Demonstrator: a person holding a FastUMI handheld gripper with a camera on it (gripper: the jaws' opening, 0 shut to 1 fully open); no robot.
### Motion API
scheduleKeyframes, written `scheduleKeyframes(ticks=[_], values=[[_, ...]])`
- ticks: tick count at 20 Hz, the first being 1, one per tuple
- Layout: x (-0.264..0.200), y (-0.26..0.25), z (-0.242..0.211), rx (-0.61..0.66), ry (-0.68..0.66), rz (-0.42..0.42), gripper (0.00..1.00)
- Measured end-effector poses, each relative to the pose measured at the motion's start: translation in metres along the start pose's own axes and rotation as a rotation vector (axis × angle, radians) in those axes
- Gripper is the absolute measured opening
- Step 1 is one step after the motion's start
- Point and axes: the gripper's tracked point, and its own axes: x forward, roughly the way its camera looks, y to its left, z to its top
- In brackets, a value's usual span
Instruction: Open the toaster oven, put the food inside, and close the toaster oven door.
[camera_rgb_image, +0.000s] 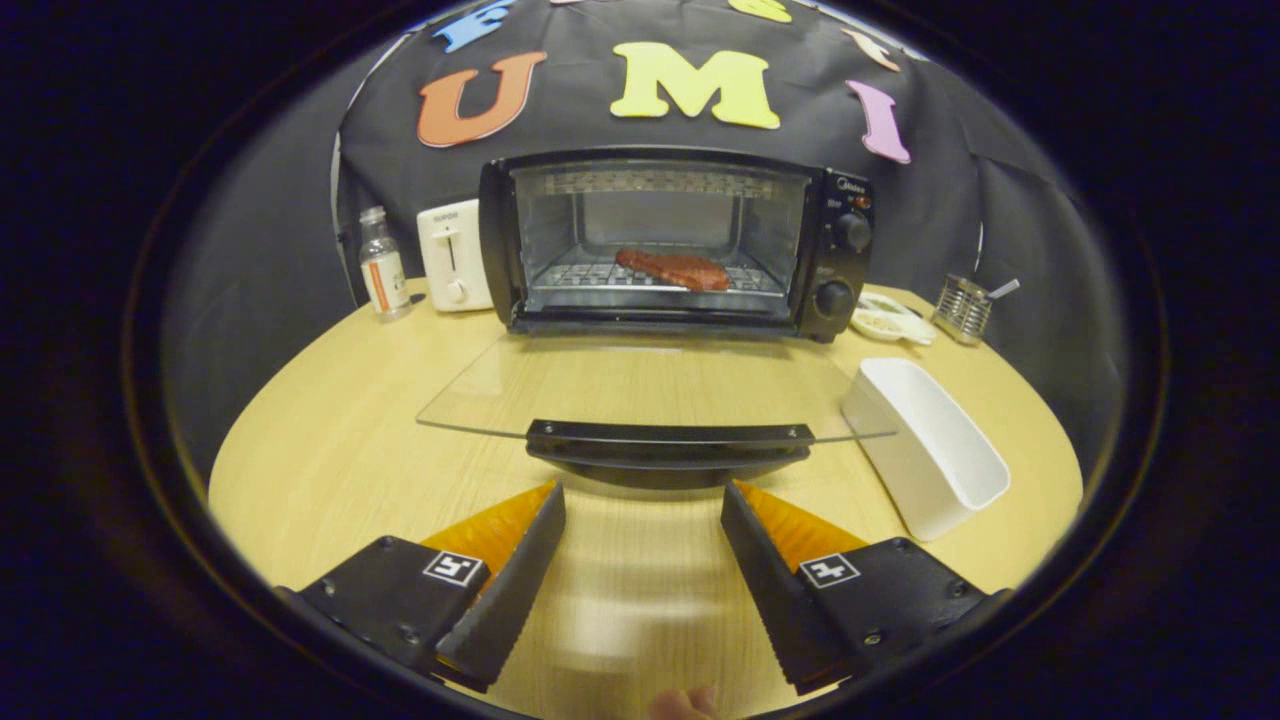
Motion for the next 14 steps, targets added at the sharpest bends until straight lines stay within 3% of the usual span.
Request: scheduleKeyframes(ticks=[3, 8, 14], values=[[0.008, 0.003, 0.0, 0.056, 0.032, 0.016, 1.0], [0.015, -0.011, 0.023, 0.028, -0.044, -0.006, 1.0], [0.011, 0.001, 0.049, 0.013, -0.095, 0.027, 0.99]])
